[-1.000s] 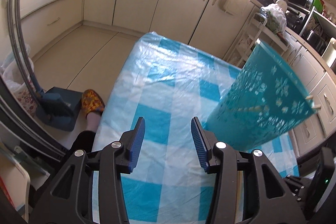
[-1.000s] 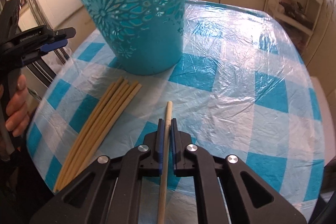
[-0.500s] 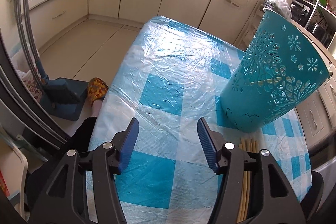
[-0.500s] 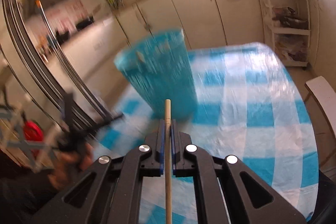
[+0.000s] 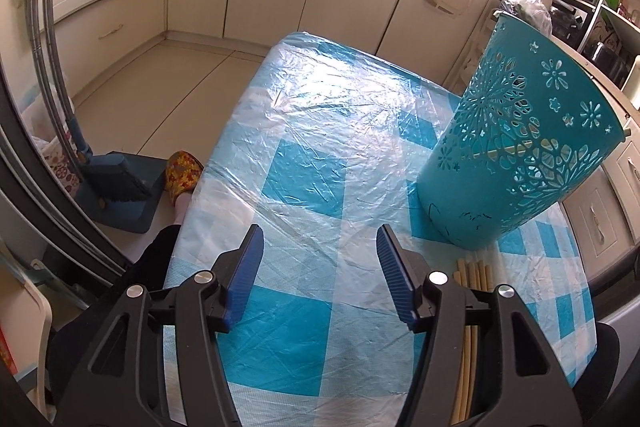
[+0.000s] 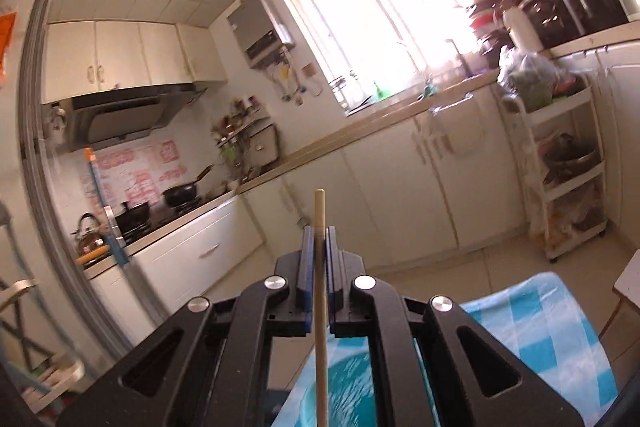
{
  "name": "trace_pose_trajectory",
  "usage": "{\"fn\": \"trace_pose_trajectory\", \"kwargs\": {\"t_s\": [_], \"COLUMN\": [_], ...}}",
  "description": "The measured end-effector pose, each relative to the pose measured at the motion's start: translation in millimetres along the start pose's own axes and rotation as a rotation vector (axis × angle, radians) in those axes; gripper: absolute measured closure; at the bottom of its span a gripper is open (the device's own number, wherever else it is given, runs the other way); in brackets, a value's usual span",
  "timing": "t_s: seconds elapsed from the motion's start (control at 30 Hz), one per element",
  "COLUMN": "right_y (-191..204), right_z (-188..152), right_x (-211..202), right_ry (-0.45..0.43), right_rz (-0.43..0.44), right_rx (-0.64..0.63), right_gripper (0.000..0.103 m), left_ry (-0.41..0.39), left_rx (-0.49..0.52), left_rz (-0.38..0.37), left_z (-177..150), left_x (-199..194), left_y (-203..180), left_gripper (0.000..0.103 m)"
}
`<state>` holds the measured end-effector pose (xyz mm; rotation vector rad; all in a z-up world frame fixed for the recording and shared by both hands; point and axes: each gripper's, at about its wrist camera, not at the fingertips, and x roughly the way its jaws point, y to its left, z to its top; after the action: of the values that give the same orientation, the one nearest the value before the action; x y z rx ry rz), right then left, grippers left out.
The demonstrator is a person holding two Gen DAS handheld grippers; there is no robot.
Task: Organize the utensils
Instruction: 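Lift the stick over the teal basket and open the right tool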
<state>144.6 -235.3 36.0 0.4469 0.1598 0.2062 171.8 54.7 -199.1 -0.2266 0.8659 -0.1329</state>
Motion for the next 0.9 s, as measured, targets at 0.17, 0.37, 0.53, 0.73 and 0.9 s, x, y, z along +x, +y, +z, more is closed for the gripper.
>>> {"fn": "trace_pose_trajectory", "kwargs": {"t_s": [0.17, 0.37, 0.53, 0.73, 0.9], "right_y": [-11.4, -16.3, -3.4, 5.8, -0.7], "right_z": [-27.2, -42.9, -32.6, -31.2, -73.4], "right_x": [19.0, 6.8, -36.0, -105.4, -135.9], "right_ry": [0.045, 0.116, 0.074, 0.030, 0.156], "right_rz": [-0.078, -0.076, -0.053, -0.055, -0.111], "right_rx": [-0.027, -0.054, -0.097, -0.125, -0.124], "right_gripper": [0.096, 0.091, 0.077, 0.058, 0.055], "left_ry": [-0.004, -0.007, -0.014, -0.019, -0.034], "left_rx": [-0.006, -0.015, -0.033, -0.027, -0.024], "left_rz": [-0.011, -0.016, -0.010, 0.004, 0.017], "left_z": [0.2, 1.0, 1.9, 1.7, 0.7], "left_x": [-0.6, -0.7, -1.4, -1.4, -3.9], "left_y": [2.0, 5.0, 8.3, 6.3, 5.1], "left_gripper": [0.046, 0.045, 0.044, 0.043, 0.043]}}
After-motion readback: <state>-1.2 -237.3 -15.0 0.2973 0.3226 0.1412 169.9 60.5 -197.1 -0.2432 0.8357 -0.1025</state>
